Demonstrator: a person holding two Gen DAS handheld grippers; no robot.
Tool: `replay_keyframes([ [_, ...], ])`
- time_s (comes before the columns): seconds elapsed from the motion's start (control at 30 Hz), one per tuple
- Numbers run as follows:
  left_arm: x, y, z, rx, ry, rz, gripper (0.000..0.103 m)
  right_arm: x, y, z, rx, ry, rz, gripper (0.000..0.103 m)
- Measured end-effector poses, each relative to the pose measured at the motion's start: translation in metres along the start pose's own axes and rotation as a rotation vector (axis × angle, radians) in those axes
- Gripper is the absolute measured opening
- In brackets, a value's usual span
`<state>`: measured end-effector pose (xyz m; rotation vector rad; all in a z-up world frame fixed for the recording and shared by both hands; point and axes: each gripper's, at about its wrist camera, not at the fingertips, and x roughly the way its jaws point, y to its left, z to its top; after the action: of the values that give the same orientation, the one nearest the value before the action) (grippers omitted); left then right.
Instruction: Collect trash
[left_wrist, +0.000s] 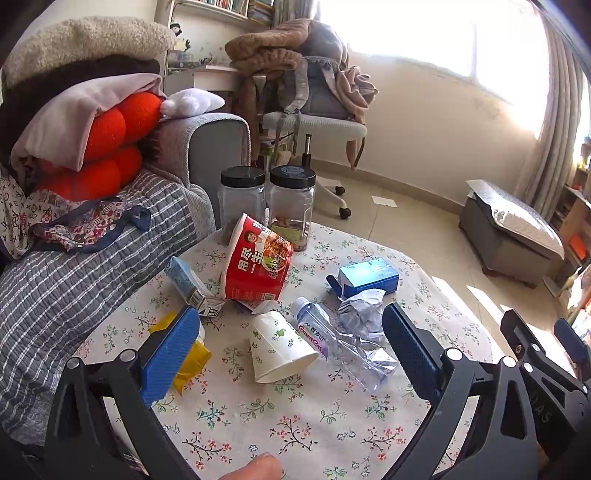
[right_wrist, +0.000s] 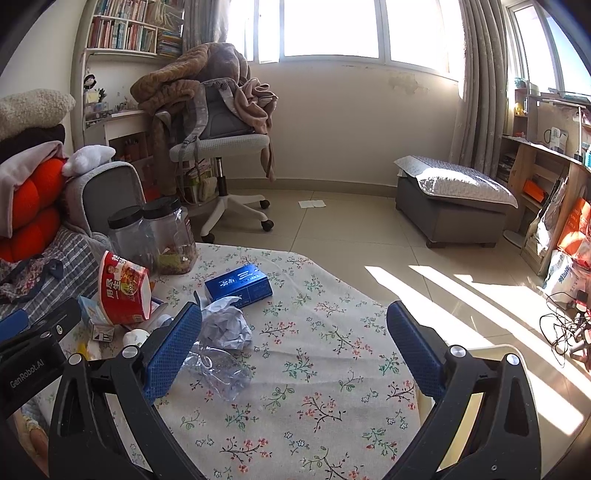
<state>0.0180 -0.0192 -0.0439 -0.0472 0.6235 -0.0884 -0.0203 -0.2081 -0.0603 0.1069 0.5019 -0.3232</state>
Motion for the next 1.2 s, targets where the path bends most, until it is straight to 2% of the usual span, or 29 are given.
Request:
replay_keyframes([
  [0.43, 0.003, 0.003, -0.002, -0.006, 0.011, 0.003, 0.096, 0.002, 0.001, -0.002, -0.003, 0.01, 0.001, 0.096],
  [0.63, 0.011, 0.009, -0.002, -0.032, 0.036, 0.015, 0.096, 0.011, 0.001, -0.004, 0.003, 0.075, 0.006, 0.096],
  [0.73, 0.022, 0.018, -0.002, -0.064, 0.073, 0.049, 0.096, 0.02, 0.002, -0.008, -0.004, 0.142, 0.011, 0.096],
  [0.9, 0.055, 0.045, -0.002, -0.119, 0.179, 0.157, 0.096, 0.03, -0.001, -0.012, 0.001, 0.222, 0.037, 0.096],
  [0.97, 0.07, 0.066, -0.001, -0.161, 0.224, 0.198, 0.096, 0.031, -0.003, -0.011, 0.006, 0.243, 0.046, 0.096],
  [1.03, 0.082, 0.095, -0.001, -0.259, 0.252, 0.219, 0.096, 0.034, -0.004, -0.012, 0.008, 0.268, 0.054, 0.096],
  [1.2, 0.123, 0.16, -0.011, -0.483, 0.4, 0.184, 0.096, 0.05, -0.009, -0.018, 0.05, 0.372, 0.099, 0.096],
])
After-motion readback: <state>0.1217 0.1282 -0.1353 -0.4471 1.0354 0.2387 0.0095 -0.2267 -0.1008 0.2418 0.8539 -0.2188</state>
